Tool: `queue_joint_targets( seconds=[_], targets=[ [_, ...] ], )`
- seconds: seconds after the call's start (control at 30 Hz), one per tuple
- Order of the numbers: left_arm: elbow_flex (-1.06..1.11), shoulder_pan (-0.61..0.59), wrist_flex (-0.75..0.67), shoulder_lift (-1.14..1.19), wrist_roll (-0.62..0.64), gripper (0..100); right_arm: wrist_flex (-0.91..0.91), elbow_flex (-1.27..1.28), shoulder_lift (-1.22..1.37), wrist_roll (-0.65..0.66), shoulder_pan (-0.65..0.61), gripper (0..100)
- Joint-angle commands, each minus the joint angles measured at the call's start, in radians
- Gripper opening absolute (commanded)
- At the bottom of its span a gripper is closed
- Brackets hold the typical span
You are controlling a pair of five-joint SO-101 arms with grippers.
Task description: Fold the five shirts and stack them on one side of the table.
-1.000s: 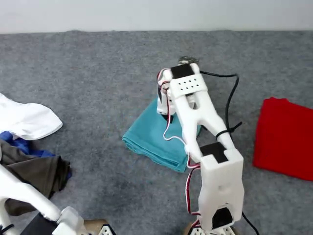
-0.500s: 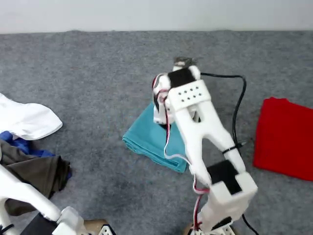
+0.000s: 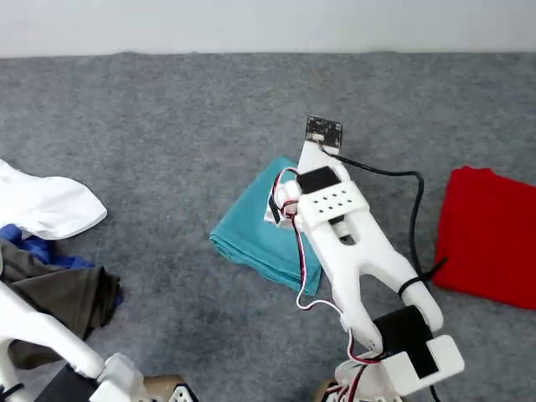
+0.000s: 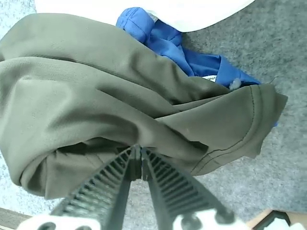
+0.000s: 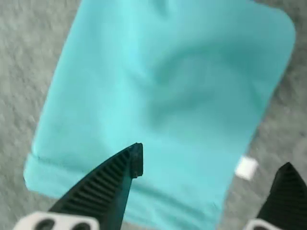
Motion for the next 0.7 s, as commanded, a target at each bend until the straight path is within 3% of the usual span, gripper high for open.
queue_joint_targets(
  seconds=[0.0,0.3,0.47,0.57,0.67],
  targets=[
    [-0.005,0.003,0.021,-0.008,-0.005,2,-0.105,0.015,-0.021,-0.020,-0.004,40.0],
    [-0.005,-0.026,0.035,-0.009,-0.006,2,-0.260,0.015,0.255,-0.040,-0.002,39.7],
    [-0.005,-0.043,0.035,-0.011,-0.008,2,-0.211,-0.052,0.323,-0.084,0.022,39.4],
    [-0.005,-0.043,0.035,-0.011,-0.008,2,-0.165,-0.097,0.366,-0.081,0.028,31.8],
    [-0.005,-0.043,0.035,-0.011,-0.008,2,-0.094,-0.157,0.409,-0.078,0.036,16.5]
  ],
)
